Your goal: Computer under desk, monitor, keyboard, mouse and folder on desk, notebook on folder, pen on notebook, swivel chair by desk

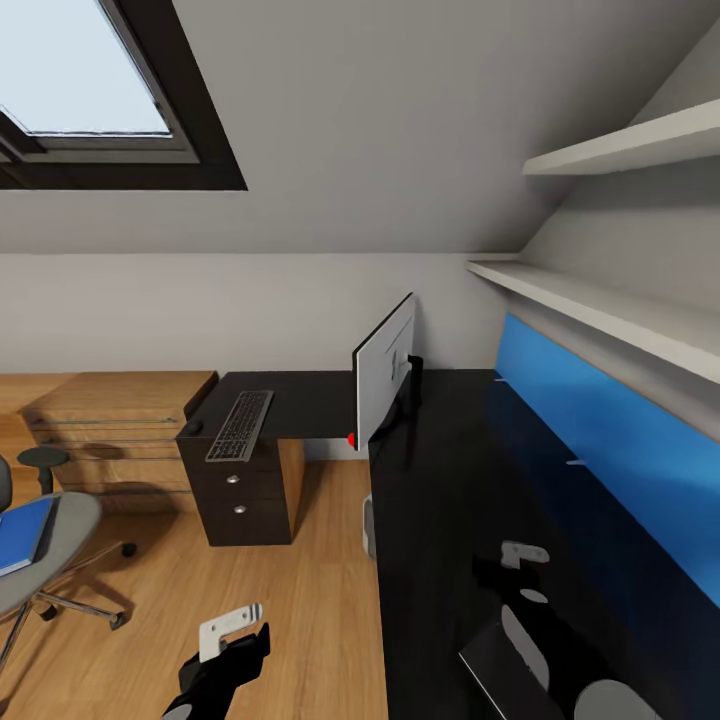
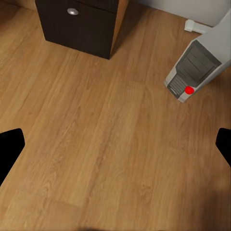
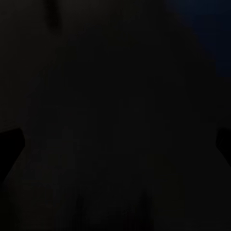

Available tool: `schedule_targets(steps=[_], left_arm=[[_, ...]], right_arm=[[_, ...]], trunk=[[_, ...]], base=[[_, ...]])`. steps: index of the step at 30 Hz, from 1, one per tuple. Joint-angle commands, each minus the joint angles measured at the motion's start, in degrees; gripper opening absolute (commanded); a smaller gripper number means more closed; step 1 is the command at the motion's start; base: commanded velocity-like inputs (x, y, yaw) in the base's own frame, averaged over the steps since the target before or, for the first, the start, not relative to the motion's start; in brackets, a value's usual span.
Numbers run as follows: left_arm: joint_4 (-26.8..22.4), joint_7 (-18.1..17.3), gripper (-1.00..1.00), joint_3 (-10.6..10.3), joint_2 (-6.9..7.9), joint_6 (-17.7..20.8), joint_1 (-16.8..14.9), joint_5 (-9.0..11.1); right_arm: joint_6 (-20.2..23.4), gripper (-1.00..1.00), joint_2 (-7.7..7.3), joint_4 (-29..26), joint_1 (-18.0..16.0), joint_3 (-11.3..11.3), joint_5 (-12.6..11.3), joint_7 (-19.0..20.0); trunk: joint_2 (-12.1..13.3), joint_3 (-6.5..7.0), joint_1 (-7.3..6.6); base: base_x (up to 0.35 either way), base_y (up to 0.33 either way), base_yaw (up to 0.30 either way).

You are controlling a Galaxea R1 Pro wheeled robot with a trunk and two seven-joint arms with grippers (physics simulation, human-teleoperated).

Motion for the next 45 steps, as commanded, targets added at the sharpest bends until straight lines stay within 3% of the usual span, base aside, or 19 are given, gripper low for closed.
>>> schedule_targets(steps=[1, 2, 6, 16, 23, 24, 45], left_arm=[[-0.1, 0.4, 1.00, -0.1, -0.02, 0.1, 0.0, 0.5], [-0.1, 0.4, 1.00, -0.1, -0.04, 0.1, 0.0, 0.5], [-0.2, 0.4, 1.00, -0.1, -0.06, 0.1, 0.0, 0.5], [-0.4, 0.3, 1.00, -0.1, 0.00, 0.1, 0.0, 0.5], [-3.7, 0.4, 1.00, -0.1, -0.01, 0.1, 0.0, 0.6], [-4.3, 0.4, 1.00, -0.1, -0.06, 0.1, 0.0, 0.6], [-4.3, 0.4, 1.00, -0.2, -0.15, 0.2, 0.0, 0.7]], right_arm=[[-0.3, 1.00, -0.12, 2.6, -1.5, 0.5, -0.3, 0.1], [-2.0, 1.00, -0.22, 7.6, -4.3, 0.5, -0.3, 1.2], [-5.6, 1.00, -0.33, 15.4, -9.0, 0.5, -0.2, 3.3], [-8.3, 1.00, -0.79, 21.6, -13.2, 0.6, 0.2, 5.1], [-3.1, 1.00, -0.95, 25.0, -13.5, 0.7, 0.3, 5.4], [-0.3, 1.00, -0.97, 25.2, -13.6, 0.8, 0.3, 5.4], [6.2, 1.00, -0.93, 25.0, -13.6, 0.7, 0.1, 6.1]], trunk=[[-0.1, -0.10, 0.02], [-0.1, -0.10, 0.02], [-0.1, -0.10, 0.02], [-0.1, -0.10, 0.02], [-0.1, -0.10, 0.02], [-0.5, -0.28, 0.24], [-8.9, -4.05, 4.86]], base=[[0.000, 0.000, 0.000], [0.000, 0.000, 0.000], [0.000, 0.000, 0.000], [0.000, 0.000, 0.000], [0.000, 0.000, 0.000], [0.000, 0.000, 0.000], [0.000, 0.000, 0.000]])
